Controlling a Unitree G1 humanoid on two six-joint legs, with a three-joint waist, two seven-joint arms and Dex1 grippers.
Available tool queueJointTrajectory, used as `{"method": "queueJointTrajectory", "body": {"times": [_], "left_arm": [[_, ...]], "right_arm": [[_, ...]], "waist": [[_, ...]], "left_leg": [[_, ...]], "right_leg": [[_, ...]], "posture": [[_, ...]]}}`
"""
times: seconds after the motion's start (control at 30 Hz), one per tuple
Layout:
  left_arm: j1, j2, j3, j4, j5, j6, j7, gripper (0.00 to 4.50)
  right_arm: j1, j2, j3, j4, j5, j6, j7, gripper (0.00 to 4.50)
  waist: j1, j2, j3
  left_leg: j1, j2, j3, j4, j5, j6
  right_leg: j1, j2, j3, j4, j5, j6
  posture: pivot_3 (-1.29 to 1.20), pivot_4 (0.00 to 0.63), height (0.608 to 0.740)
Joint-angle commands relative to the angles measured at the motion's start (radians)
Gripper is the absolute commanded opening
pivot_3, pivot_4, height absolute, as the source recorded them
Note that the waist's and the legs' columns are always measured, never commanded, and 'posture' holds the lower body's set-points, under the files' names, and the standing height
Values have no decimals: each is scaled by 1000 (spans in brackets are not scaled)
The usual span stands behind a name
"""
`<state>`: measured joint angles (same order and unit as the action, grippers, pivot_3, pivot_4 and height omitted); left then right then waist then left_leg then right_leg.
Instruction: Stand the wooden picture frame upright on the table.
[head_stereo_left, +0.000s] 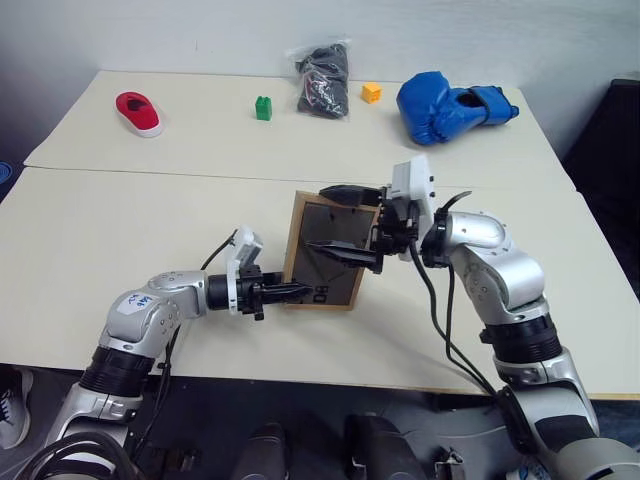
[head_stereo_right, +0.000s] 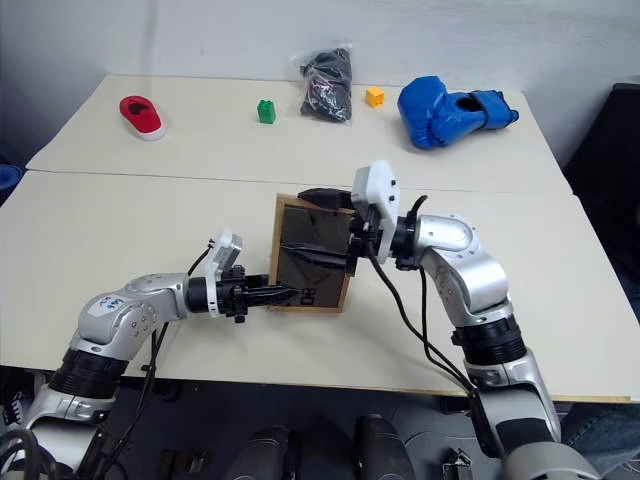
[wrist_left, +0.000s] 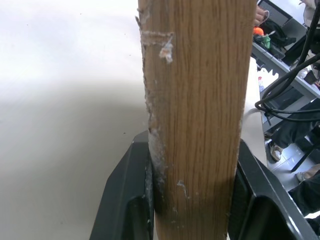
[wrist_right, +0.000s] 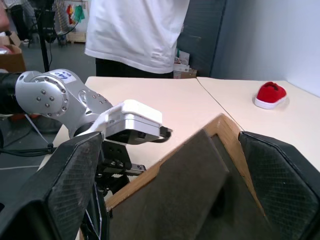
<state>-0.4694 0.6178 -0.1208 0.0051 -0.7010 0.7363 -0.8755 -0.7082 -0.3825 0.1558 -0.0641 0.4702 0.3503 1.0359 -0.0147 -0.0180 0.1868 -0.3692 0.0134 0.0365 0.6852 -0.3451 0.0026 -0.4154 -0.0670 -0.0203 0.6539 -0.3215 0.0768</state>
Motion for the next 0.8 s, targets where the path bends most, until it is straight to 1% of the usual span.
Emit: {"method": "queueJointTrajectory", "body": {"times": [0.03, 0.17, 0.33, 0.47, 0.57, 0.67, 0.7, 0.77, 0.8], "left_arm": [[-12, 5, 29, 12, 41, 27, 25, 1254], [-10, 1, 51, 25, 34, 54, 25, 1254], [-26, -18, 110, 23, -50, 202, 45, 1254], [-16, -11, 140, 5, -98, 292, 28, 1254], [-6, 0, 144, -18, -105, 311, 6, 1254], [-7, 6, 159, -41, -138, 345, -23, 1254], [-13, 10, 167, -49, -155, 364, -33, 1254], [-42, 22, 206, -49, -237, 473, -46, 1254], [-66, 43, 216, -33, -279, 572, -51, 1254]], "right_arm": [[25, -3, 8, -45, 11, -30, 45, 4454], [58, -22, 7, -101, 21, -38, 84, 4454], [113, -55, -14, -182, 28, -63, 107, 4454], [186, -104, -23, -207, 3, -131, 147, 4454], [207, -115, -27, -187, -23, -193, 147, 4454], [188, -87, -58, -119, -63, -299, 101, 4454], [173, -84, -74, -82, -87, -360, 89, 4454], [144, -97, -131, -10, -108, -460, 70, 4454], [136, -118, -153, 18, -105, -474, 79, 4454]], "waist": [[1, 0, 0], [0, 0, 0], [-10, 0, 0], [-13, 0, 0], [-14, 0, 0], [-15, 0, 0], [-14, 0, 0], [-13, 0, 0], [-13, 0, 0]], "left_leg": [[0, 0, 0, 0, 0, 0], [0, 0, 0, 0, 0, 0], [0, 0, -1, 0, 0, 0], [0, 0, -1, -1, 0, 0], [0, 0, -1, -1, 0, 0], [0, 0, -1, -1, 0, -1], [0, 0, -1, -1, 1, -1], [0, 0, -1, -1, 1, -1], [-1, 0, -1, -1, 1, -1]], "right_leg": [[0, 0, 0, 0, 0, 0], [0, 0, 0, 0, 0, 0], [0, 0, -1, 0, 0, 0], [0, 0, -1, 0, 0, 0], [0, 0, -1, 0, 0, 0], [0, 0, 0, 0, 0, 0], [0, 0, 0, 0, 0, 0], [0, 0, 0, 0, 0, 0], [0, 0, 0, 0, 0, 0]], "posture": [[0, 150, 740], [0, 150, 740], [0, 150, 740], [0, 150, 740], [0, 150, 740], [0, 150, 740], [0, 150, 740], [0, 150, 740], [0, 150, 740]]}}
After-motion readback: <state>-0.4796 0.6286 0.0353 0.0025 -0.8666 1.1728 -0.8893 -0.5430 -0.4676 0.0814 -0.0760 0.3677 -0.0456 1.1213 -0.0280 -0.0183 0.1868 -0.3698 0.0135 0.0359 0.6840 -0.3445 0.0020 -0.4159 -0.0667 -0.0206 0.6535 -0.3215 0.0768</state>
